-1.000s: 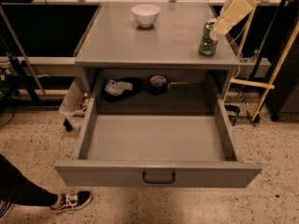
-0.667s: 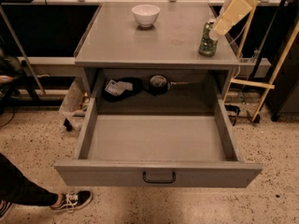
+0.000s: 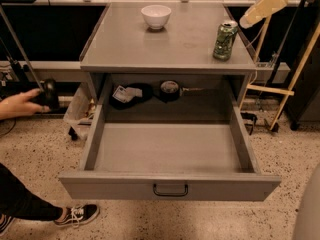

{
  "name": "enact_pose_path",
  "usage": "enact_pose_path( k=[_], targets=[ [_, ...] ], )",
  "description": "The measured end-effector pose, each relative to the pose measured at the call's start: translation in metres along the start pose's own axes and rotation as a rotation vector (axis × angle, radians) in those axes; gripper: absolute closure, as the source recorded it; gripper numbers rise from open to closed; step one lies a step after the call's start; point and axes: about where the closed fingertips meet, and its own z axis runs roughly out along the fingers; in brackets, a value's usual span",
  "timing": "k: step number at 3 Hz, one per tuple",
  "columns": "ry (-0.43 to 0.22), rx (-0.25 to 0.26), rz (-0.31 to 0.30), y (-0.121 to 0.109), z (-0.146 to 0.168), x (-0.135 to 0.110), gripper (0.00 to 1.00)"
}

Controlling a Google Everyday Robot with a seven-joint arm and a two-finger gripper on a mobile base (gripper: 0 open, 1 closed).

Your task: Place green can into top drawer

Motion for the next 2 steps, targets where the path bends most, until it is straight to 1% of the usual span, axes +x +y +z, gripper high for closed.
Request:
enact_pose_path(
  k=[1,2],
  targets=[
    [-0.002,0.067,0.155,-0.0410,0.0156,0.0410,0.00],
    [-0.002,0.067,0.155,-0.0410,0.0156,0.0410,0.00]
  ],
)
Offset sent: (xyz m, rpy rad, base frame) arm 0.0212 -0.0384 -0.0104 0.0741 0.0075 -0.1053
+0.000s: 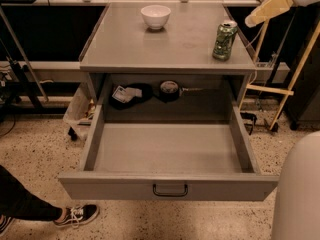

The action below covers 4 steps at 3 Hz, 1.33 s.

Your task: Place green can into top drawer

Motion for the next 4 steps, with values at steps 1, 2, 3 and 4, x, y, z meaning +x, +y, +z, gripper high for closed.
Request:
enact_pose_path(
  k=[1,2,3,4],
  targets=[
    [-0.036,-0.048,0.067,0.005,0.020,0.016,0.00],
    [-0.068,-0.151,0.220,0.019,0.076,0.055,0.00],
    [-0.062,-0.197,0.375,0.030,0.132,0.099,0.00],
    [-0.062,-0.197,0.375,0.030,0.132,0.099,0.00]
  ],
)
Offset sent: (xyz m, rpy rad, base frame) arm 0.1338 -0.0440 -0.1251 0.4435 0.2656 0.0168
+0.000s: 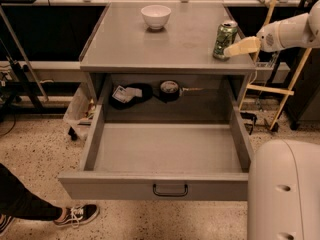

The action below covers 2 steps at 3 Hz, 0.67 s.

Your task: Place green can into top drawer

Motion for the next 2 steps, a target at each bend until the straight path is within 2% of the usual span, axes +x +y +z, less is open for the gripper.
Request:
enact_pose_path(
  k=[1,2],
  targets=[
    [0.006,-0.029,-0.058,0.014,0.016,-0.009,0.00],
    [0.029,-0.083,-0.103,0.038,0.047,-0.017,0.00]
  ],
)
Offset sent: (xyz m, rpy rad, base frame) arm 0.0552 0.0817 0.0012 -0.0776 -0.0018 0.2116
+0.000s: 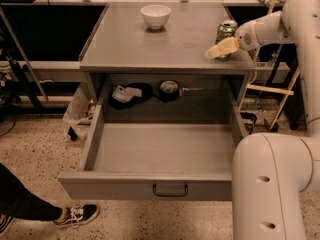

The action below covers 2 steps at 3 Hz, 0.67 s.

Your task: Place green can into top drawer

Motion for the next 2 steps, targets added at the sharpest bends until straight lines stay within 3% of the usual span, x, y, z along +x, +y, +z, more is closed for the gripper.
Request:
enact_pose_path(
  k=[1,2],
  targets=[
    [0.001,-0.003,-0.001,0.0012,0.0022,-0.0007,0.00],
    [0.001,-0.004,-0.001,0.0014,0.0025,-0.0007,0.19]
  ],
)
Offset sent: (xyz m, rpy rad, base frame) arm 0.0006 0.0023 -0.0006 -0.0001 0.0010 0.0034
